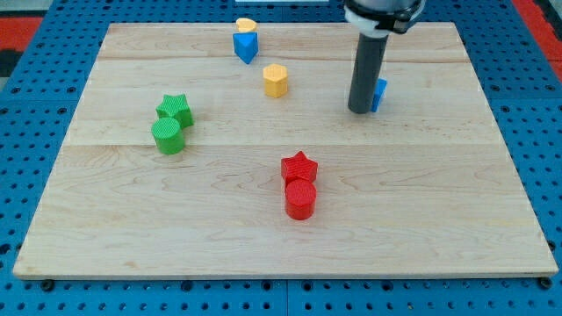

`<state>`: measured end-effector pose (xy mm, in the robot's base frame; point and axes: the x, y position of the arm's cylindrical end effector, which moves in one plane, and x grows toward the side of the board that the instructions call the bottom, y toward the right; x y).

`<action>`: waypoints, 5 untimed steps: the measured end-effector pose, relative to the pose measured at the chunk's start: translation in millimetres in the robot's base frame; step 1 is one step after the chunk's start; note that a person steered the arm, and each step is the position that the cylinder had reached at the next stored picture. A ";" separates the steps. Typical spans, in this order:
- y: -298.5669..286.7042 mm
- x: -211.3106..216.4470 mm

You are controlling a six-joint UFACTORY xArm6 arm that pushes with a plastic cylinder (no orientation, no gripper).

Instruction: Move the blue triangle at the top of the yellow hexagon

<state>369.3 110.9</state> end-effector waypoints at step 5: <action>-125.4 -77.3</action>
<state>292.0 -14.5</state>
